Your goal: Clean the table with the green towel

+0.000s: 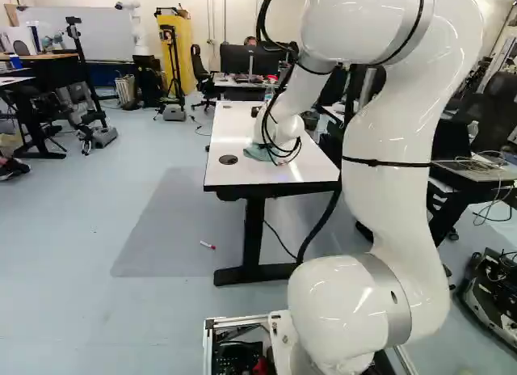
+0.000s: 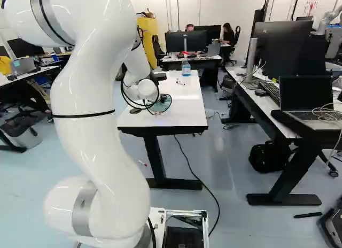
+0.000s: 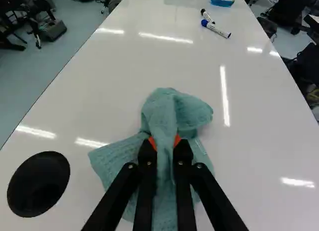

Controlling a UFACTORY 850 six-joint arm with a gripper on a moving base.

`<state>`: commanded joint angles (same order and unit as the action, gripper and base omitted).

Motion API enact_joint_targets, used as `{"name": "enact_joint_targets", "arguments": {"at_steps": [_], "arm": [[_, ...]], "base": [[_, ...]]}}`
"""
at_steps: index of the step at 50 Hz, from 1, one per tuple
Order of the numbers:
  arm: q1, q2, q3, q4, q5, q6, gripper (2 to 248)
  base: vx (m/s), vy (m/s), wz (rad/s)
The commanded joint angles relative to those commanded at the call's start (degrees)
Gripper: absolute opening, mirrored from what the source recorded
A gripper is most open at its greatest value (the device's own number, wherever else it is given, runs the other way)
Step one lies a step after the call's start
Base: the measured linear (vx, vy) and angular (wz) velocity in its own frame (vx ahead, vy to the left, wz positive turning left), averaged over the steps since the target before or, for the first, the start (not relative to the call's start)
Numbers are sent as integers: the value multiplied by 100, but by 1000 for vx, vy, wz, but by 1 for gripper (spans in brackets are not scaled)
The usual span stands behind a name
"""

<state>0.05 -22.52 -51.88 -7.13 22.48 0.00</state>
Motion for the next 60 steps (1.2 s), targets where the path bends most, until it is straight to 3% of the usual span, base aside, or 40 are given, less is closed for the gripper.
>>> {"name": "enact_joint_targets", "arguments": {"at_steps": [14,28,60], "arm": [[-233,-30,-38,0,0,0,44],[-377,-278,-355,0,0,0,44],[-235,-1008,-1321,0,0,0,44]], "base": [[0,0,0],[0,0,0],[0,0,0]]}}
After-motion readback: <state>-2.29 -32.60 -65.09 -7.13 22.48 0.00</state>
